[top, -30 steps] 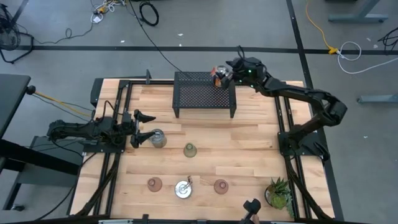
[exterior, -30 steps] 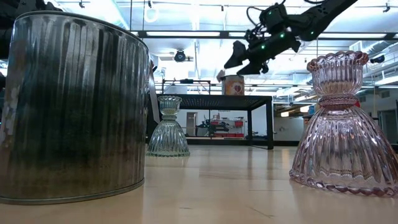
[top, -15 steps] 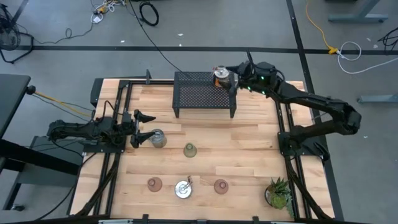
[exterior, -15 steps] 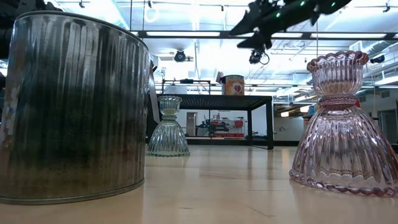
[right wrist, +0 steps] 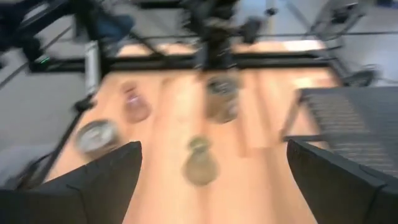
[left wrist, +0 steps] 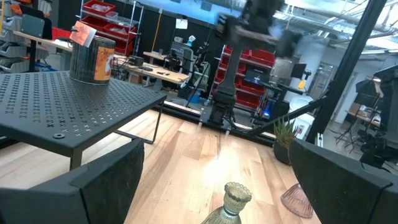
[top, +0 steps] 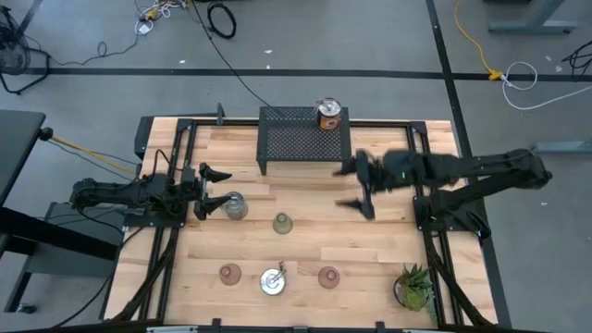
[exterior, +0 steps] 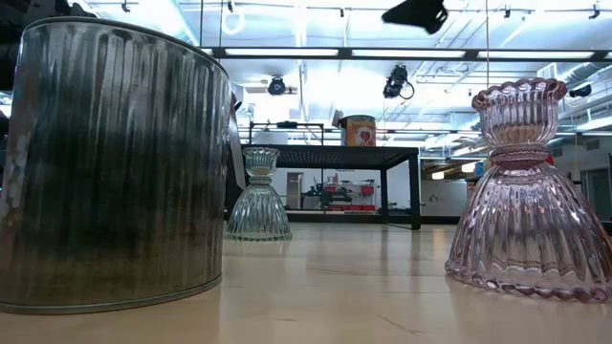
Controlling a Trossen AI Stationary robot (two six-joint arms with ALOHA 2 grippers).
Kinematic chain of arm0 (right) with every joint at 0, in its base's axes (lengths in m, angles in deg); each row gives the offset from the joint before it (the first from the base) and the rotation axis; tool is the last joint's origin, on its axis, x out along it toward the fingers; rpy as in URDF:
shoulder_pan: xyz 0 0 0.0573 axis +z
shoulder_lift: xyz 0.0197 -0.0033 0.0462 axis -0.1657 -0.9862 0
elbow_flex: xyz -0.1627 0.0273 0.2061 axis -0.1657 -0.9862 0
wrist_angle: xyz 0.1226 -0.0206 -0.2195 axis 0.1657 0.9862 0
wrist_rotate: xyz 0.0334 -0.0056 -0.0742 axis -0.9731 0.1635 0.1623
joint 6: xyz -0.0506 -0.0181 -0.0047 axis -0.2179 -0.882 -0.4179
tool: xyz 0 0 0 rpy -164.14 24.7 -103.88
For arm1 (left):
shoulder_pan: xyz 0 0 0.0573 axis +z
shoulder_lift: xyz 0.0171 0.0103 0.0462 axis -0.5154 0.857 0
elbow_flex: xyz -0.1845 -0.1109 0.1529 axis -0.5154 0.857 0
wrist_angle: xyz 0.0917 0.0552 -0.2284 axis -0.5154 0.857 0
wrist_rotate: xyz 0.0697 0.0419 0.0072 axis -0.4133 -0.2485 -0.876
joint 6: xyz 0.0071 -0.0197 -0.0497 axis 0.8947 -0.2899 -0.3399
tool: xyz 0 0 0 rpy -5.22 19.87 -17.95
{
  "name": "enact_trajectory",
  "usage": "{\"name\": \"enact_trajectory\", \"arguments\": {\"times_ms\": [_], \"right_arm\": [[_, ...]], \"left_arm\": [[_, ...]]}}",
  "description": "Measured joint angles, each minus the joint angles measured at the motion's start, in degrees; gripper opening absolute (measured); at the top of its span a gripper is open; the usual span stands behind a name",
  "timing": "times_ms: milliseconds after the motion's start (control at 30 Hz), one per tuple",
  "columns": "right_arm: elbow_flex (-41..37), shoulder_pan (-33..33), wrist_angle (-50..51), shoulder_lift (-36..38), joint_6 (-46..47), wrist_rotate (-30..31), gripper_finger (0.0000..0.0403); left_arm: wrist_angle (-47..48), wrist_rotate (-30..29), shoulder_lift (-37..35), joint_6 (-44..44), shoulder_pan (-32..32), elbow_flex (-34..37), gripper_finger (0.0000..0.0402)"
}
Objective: Pick & Place candle stick holders
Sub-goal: Put the right pink candle holder on the shelf
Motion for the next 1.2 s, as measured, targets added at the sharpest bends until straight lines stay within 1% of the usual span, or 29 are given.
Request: {"name": "enact_trajectory", "arguments": {"times_ms": [100,200,267,333,500,567,633,800,900,1067,1200], "right_arm": [[-3.53,8.70,-2.57,-0.02,2.80,4.87,0.0398],[-8.91,16.59,-6.02,-0.03,6.66,11.86,0.0398],[-13.68,20.99,-11.11,-0.12,9.82,16.30,0.0398],[-18.35,24.80,-18.32,-0.50,12.75,19.79,0.0398],[-28.29,31.50,-36.10,-3.80,17.88,26.22,0.0398],[-30.27,33.14,-40.17,-6.60,18.81,28.67,0.0398],[-30.86,34.11,-42.17,-9.96,19.66,30.27,0.0398],[-29.16,34.44,-47.61,-18.80,18.29,29.76,0.0398],[-27.60,34.44,-48.12,-22.82,18.29,29.25,0.0398],[-25.37,34.75,-48.16,-26.77,18.72,27.45,0.0398],[-24.37,35.42,-48.27,-28.47,18.80,24.31,0.0398]], "left_arm": [[0.00,0.12,0.01,-0.17,-0.01,0.00,0.0399],[0.00,0.67,0.01,-0.65,-0.01,0.00,0.0399],[0.00,1.06,0.01,-1.13,-0.01,0.00,0.0399],[0.00,1.09,0.01,-1.14,-0.01,0.00,0.0399],[0.01,1.08,0.01,-1.22,0.01,0.00,0.0399],[0.02,1.07,0.01,-1.20,0.00,0.00,0.0399],[0.02,1.07,0.01,-1.20,-0.01,0.00,0.0399],[0.02,1.09,0.00,-1.18,0.00,0.00,0.0399],[0.02,1.09,0.01,-1.09,-0.01,0.00,0.0399],[0.04,1.25,0.00,-1.31,0.00,0.00,0.0399],[0.04,1.25,0.00,-1.46,0.01,0.00,0.0399]]}}
